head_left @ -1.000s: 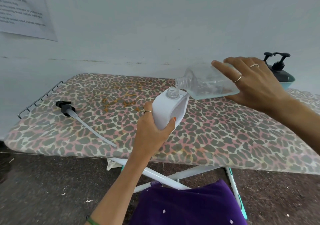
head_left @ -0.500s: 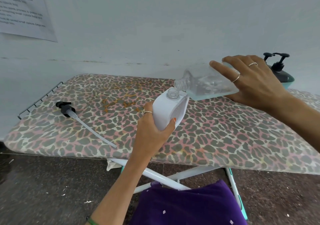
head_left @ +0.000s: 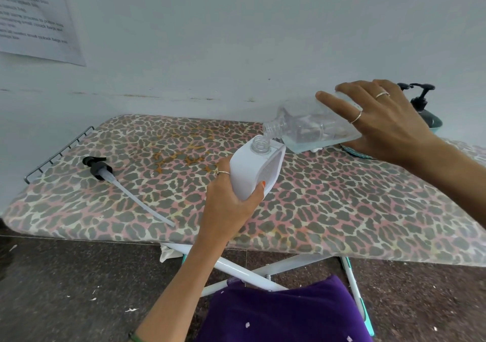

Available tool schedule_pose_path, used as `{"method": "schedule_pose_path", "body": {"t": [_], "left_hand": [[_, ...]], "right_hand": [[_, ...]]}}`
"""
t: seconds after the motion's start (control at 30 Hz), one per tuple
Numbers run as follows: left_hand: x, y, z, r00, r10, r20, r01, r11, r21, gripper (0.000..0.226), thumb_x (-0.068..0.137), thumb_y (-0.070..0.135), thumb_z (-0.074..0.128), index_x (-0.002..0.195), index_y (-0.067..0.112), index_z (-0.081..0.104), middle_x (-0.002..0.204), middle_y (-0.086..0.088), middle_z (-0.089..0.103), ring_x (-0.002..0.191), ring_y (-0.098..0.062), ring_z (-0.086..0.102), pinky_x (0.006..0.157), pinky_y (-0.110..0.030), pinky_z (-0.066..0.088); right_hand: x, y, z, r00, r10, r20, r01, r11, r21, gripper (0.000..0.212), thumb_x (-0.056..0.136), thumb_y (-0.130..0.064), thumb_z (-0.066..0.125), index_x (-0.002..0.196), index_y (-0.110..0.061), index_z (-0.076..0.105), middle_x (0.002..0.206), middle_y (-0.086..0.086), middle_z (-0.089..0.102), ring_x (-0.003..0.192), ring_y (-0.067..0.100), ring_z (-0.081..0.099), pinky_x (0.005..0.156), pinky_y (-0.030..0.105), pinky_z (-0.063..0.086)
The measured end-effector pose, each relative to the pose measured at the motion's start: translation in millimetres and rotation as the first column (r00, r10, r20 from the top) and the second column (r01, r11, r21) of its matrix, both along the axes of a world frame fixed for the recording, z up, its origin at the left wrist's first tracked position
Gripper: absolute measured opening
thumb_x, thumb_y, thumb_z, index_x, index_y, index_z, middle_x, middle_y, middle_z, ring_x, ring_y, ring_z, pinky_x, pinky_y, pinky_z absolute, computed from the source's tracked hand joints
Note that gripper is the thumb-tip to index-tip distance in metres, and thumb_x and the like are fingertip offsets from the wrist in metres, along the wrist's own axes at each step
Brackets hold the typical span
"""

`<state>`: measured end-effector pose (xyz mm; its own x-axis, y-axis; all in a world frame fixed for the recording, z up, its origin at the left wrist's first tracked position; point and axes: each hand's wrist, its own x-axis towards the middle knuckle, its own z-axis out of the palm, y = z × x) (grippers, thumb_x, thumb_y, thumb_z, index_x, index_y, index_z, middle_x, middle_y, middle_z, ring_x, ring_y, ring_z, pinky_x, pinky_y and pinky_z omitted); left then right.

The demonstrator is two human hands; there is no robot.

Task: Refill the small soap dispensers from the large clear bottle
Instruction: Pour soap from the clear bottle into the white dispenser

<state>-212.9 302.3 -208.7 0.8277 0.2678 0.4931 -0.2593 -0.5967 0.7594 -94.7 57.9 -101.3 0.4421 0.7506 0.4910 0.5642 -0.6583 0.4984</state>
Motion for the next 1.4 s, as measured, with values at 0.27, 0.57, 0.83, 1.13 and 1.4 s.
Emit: {"method": "schedule_pose_path", "body": {"t": [0.27, 0.57, 0.83, 1.13, 1.4], "left_hand": [[1, 0, -1, 1.000, 0.005, -0.002, -0.005, 1.000, 0.004, 0.060, 0.077, 0.032, 0.075, 0.122, 0.011, 0.042, 0.103, 0.003, 0.053, 0.081, -0.007, 0.054, 0.061, -0.001, 0.043], [1, 1, -2, 1.000, 0.003, 0.008, -0.003, 1.000, 0.011, 0.061, 0.077, 0.032, 0.075, 0.123, 0.010, 0.042, 0.102, 0.003, 0.054, 0.083, -0.011, 0.055, 0.060, -0.001, 0.043], [1, 1, -2, 1.000, -0.013, 0.020, 0.013, 1.000, 0.003, 0.058, 0.077, 0.030, 0.075, 0.121, 0.011, 0.043, 0.104, 0.002, 0.056, 0.083, -0.009, 0.055, 0.060, -0.002, 0.044], [2, 2, -4, 0.999, -0.006, 0.036, 0.006, 1.000, 0.014, 0.060, 0.077, 0.032, 0.075, 0.122, 0.010, 0.043, 0.106, 0.004, 0.055, 0.085, -0.010, 0.056, 0.062, -0.003, 0.045], [4, 2, -5, 0.999, -0.002, 0.043, 0.001, 1.000, 0.018, 0.061, 0.077, 0.034, 0.075, 0.122, 0.010, 0.043, 0.109, -0.002, 0.059, 0.087, -0.013, 0.058, 0.063, -0.004, 0.047]], "right_hand": [[1, -1, 4, 1.000, 0.010, 0.012, -0.010, 1.000, 0.014, 0.089, 0.071, -0.032, 0.080, 0.144, -0.018, 0.031, 0.124, 0.026, 0.053, 0.109, 0.045, 0.055, 0.087, 0.059, 0.042], [1, -3, 5, 1.000, 0.009, 0.021, -0.009, 1.000, 0.002, 0.090, 0.070, -0.027, 0.081, 0.143, -0.018, 0.031, 0.124, 0.027, 0.053, 0.107, 0.046, 0.056, 0.086, 0.059, 0.042], [0, -4, 10, 1.000, 0.010, 0.017, -0.010, 1.000, 0.014, 0.088, 0.071, -0.028, 0.080, 0.143, -0.017, 0.032, 0.124, 0.027, 0.053, 0.108, 0.046, 0.055, 0.087, 0.060, 0.041], [-1, -4, 13, 1.000, 0.022, 0.013, -0.023, 1.000, 0.016, 0.086, 0.072, -0.029, 0.078, 0.143, -0.017, 0.031, 0.125, 0.028, 0.052, 0.109, 0.047, 0.054, 0.088, 0.062, 0.041], [-1, -4, 16, 0.999, 0.024, 0.027, -0.024, 1.000, 0.004, 0.091, 0.068, -0.023, 0.083, 0.143, -0.017, 0.032, 0.125, 0.028, 0.052, 0.108, 0.047, 0.055, 0.088, 0.060, 0.041]]}}
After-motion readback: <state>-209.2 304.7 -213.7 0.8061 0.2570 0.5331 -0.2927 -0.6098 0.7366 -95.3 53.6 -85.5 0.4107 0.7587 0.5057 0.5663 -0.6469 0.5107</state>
